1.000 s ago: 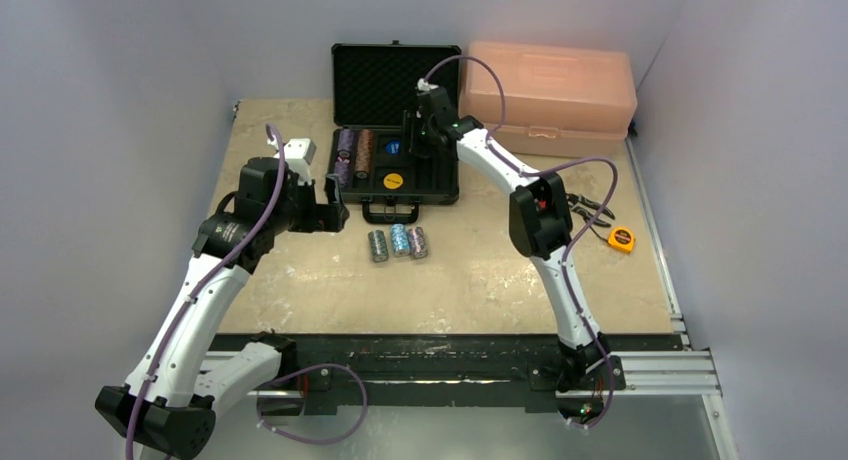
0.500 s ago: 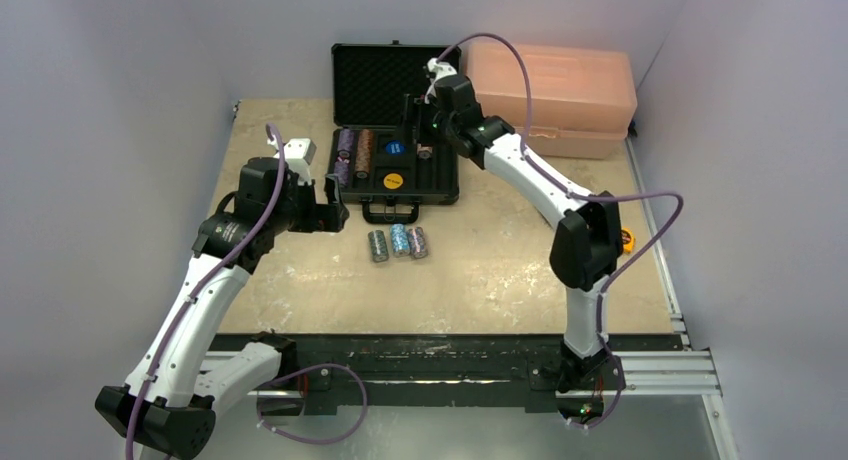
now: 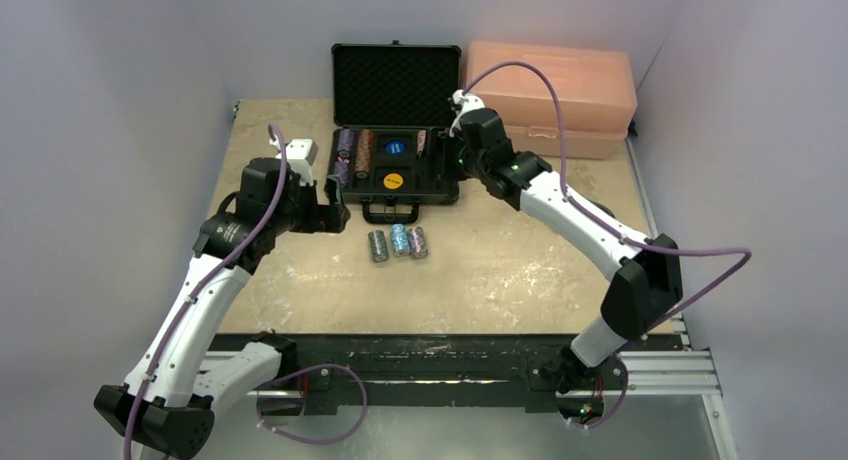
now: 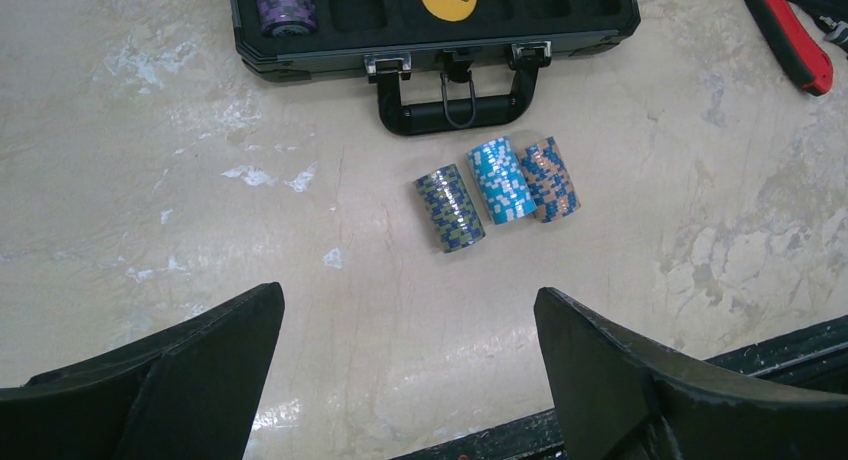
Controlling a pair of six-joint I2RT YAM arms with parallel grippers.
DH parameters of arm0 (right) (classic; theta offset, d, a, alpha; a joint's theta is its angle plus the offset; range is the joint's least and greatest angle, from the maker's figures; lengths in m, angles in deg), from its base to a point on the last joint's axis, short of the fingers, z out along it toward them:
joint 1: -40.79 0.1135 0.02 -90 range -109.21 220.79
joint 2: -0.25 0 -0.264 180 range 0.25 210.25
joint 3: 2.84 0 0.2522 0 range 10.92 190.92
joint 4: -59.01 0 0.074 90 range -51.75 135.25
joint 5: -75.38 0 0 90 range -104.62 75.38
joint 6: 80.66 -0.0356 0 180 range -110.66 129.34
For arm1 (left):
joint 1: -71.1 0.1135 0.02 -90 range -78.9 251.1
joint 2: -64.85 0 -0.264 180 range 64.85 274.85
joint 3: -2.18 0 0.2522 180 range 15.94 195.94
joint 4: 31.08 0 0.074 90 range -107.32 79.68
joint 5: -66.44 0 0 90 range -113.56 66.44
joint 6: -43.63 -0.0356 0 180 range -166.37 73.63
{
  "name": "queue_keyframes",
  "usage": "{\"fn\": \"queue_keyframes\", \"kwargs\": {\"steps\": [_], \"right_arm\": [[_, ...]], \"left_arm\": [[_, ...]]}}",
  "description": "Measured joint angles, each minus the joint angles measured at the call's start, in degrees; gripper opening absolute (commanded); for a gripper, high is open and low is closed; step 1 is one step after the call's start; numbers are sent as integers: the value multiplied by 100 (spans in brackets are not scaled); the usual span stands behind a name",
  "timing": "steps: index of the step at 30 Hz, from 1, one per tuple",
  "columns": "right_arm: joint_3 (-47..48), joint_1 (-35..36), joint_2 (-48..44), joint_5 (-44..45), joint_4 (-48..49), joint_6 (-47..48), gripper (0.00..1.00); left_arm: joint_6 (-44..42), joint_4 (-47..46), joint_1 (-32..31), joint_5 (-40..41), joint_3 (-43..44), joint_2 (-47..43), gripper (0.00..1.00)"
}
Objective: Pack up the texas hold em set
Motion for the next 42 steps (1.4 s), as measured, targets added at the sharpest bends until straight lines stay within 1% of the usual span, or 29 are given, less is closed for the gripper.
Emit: {"fn": "queue_keyframes", "kwargs": {"steps": [6, 10, 11, 13, 14, 17, 23, 27, 31, 35, 42], "right_arm": [[-315, 0, -723, 120, -308, 17, 75], [-684, 4, -1292, 144, -448, 7, 78], [-807, 15, -1449, 144, -455, -9, 80], [-999, 74, -1718, 157, -483, -83, 89], [-1067, 127, -1812, 190, -487, -131, 92], [-1202, 330, -1967, 267, -498, -271, 95], [-1458, 951, -1950, 603, -468, -678, 95], [-1460, 1499, -1659, 896, -317, -922, 94], [-1279, 1915, -981, 1106, -291, -1086, 93], [-726, 2218, -129, 1298, -426, -1233, 94], [581, 2675, 1154, 1606, -798, -1403, 94]], "left_arm": [[-2, 7, -157, 120, 0, 0, 96], [-33, 17, -247, 140, 0, 0, 96], [-39, 24, -258, 157, 0, 0, 96], [-42, 46, -264, 212, 0, -2, 96], [-42, 52, -264, 249, 0, -7, 96], [-44, 59, -264, 310, 0, -28, 96], [-42, 101, -264, 461, 0, -98, 96], [-37, 181, -264, 732, 0, -153, 96], [-35, 232, -264, 940, 0, -212, 96], [-17, 267, -264, 1198, 0, -286, 96], [114, 348, -264, 1884, 0, -549, 96]]}}
